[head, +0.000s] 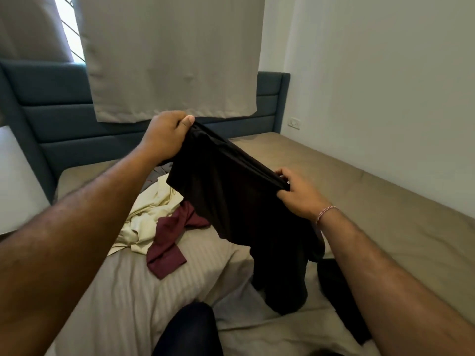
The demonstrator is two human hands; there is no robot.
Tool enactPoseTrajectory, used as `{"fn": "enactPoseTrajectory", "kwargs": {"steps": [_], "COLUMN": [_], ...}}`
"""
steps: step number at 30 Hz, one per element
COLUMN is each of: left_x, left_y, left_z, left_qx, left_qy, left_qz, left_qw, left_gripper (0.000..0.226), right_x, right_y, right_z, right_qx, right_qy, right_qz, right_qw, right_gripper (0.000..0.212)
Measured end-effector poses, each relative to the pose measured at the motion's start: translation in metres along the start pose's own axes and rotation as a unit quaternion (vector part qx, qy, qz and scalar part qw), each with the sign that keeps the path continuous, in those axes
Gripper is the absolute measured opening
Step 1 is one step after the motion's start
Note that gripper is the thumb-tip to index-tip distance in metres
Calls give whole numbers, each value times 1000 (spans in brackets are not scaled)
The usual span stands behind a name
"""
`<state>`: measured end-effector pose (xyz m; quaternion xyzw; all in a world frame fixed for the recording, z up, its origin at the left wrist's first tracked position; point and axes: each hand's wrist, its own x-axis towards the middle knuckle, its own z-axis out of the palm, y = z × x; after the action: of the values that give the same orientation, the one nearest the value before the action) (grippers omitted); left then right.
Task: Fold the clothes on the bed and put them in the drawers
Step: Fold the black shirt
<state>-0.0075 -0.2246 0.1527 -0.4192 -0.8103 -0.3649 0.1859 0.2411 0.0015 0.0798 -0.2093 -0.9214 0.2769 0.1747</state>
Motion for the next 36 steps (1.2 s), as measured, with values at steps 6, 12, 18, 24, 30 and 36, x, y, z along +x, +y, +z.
{"fn": "enactPoseTrajectory", "kwargs": {"steps": [6,12,18,24,30,36], "left_x": [-5,-9,-3,23,51,76], "left_y": [-11,-27,-49,-52,-15,-3], "left_z": [-3,2,-7,-9,19,47], "left_qx": [-112,370,302,49,-452,-714], "left_qy": [-63,-173,-33,-21,-48,109], "left_qz": [-28,92,-29,-281,-440,-254], "left_qw": [991,908,952,958,775,643], "left_gripper": [38,24,20,23,50,23], "right_x": [-2,13,34,51,86,90], "right_y": [8,24,45,57,32,53], "right_z": [-3,4,-7,-27,-52,-65], "right_qx": [144,-237,-190,12,-275,-207], "right_qy": [42,25,-21,166,38,318], "right_qz": [-27,-7,99,150,204,184], "right_qw": [988,971,977,974,939,907], "right_gripper": [22,7,15,18,24,30]}}
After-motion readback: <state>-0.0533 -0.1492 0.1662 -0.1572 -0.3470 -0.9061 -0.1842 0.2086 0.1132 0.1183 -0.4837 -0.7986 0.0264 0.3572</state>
